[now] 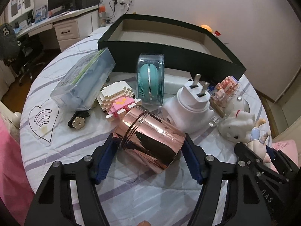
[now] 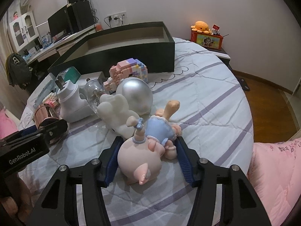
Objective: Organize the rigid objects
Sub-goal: 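Grasp the rose-gold cup with the left tool while the right tool grasps the pig figurine, then carry the cup and pig figurine into the black box and release both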
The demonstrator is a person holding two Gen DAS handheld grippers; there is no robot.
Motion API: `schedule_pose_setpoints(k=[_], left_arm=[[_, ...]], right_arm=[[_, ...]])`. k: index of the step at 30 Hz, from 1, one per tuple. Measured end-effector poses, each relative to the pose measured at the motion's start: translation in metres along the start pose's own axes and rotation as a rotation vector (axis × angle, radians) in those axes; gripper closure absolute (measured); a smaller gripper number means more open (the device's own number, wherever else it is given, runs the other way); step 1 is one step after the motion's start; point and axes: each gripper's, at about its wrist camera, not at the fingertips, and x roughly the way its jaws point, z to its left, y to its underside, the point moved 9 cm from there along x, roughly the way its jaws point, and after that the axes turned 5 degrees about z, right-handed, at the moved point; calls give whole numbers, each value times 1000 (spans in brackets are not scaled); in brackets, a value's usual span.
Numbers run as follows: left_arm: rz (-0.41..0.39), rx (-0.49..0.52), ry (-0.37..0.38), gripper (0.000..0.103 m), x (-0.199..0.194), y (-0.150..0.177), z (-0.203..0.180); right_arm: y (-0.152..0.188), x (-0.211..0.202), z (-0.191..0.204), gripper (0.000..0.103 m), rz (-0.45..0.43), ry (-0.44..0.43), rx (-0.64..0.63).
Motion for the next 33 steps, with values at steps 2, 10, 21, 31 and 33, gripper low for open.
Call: schedule_pose_setpoints(k=[2,10,21,31,33], left_arm=[[1,-3,12,34,-2,0,2],[-6,8,9,34,-14,6,4],[-37,43,21,34,-47,-3,1],[-136,59,46,34,-80,-65,0],[-156,62,45,34,-80,-87,1]], right_arm=[[1,-2,-3,46,0,-6,6],[6,-12,-17,45,-3,-10,46],[-3,-35,-18,45,-37,-39,64],[-74,-67,23,45,-150,-103,-37],[-94,-68,33,45,-169,-106,-63]])
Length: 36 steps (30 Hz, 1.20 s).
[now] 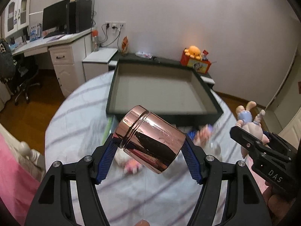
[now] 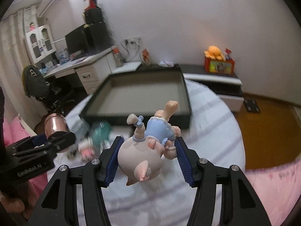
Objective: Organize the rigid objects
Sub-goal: 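Carry the cup and pig figurine into the black box and release both, then withdraw both tools from the box back toward the table items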
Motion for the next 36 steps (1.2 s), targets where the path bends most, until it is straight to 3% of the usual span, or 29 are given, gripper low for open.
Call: schedule_pose_setpoints(k=[6,9,13,18,20,21,24,27,29,30,33,36], left_arm=[[-16,20,-29,34,37,-61,5],[33,26,-30,34,75,-81,6],[111,24,-28,34,123,-92,7],[166,16,-39,33,154,-88,10],[171,30,-61,29,160,-88,9],[176,42,-88,22,162,-88,11],[179,32,-129,10,162,-86,20],[167,-4,-78,6,150,-83,25],[154,-2,-53,0,140,-82,24],[128,12,-75,0,129,-81,22],[60,29,-90,0,101,-77,19],[-5,18,-90,0,72,-73,20]], right_arm=[[-58,40,7,45,1,-33,-21],[-77,80,0,45,47,-34,-11],[-81,127,-11,45,131,-35,6],[-75,160,-17,45,208,-26,-13],[-72,168,-18,45,233,-16,-29],[-69,170,-19,45,245,-12,-34],[-64,176,-24,41,265,5,-38],[-66,173,-28,16,249,22,-25],[-65,168,-30,15,247,-18,9],[-66,167,-31,14,249,-18,15],[-71,151,-33,0,196,-10,38],[-73,125,-32,0,131,-25,71]])
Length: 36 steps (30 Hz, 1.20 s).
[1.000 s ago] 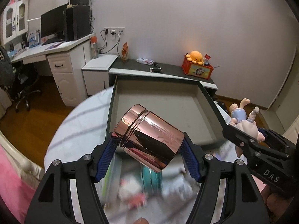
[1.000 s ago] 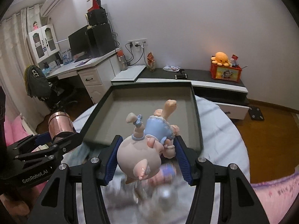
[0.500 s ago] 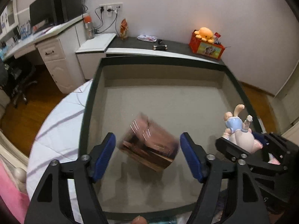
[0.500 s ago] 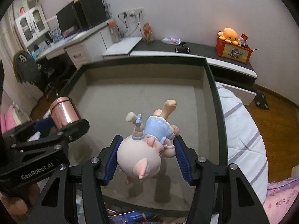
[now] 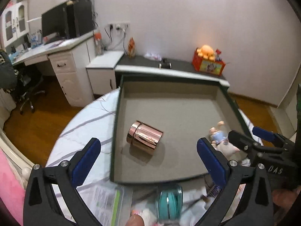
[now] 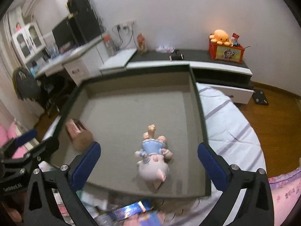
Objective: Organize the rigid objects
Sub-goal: 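Withdraw both tools from the box back toward the table items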
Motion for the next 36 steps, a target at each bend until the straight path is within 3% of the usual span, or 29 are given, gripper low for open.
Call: schedule_pose_setpoints(k=[7,17,28,36], left_arm=[[-125,-12,-72,0,-61,13,15],[-240,-31,-72,0,-143,41,23],[-324,-38,-96,0,-205,89,20],[-281,-48,-101,0,-202,123,24]], right_arm=[[18,-73,13,0,-148,42,20],[61,-164,32,0,-303,112,16],[121,-215,38,0,-357,146,18],[153,-221,35,0,-330,153,18]])
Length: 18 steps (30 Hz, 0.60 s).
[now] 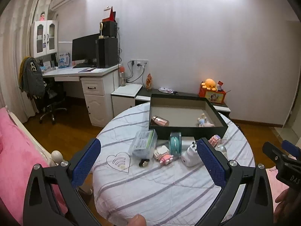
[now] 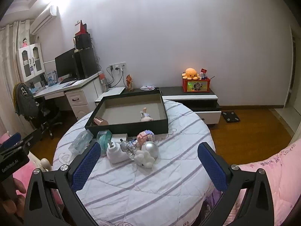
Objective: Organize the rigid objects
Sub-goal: 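Withdraw both tools from the box back toward the table items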
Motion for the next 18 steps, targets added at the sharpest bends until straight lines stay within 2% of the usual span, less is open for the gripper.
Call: schedule_pose_setpoints(k=[9,18], left_arm=[[19,-2,2,0,9,6,1],[77,-10,4,0,31,16,6]], right_arm=[[8,12,4,0,35,-9,-17],[16,35,2,0,89,2,-28]])
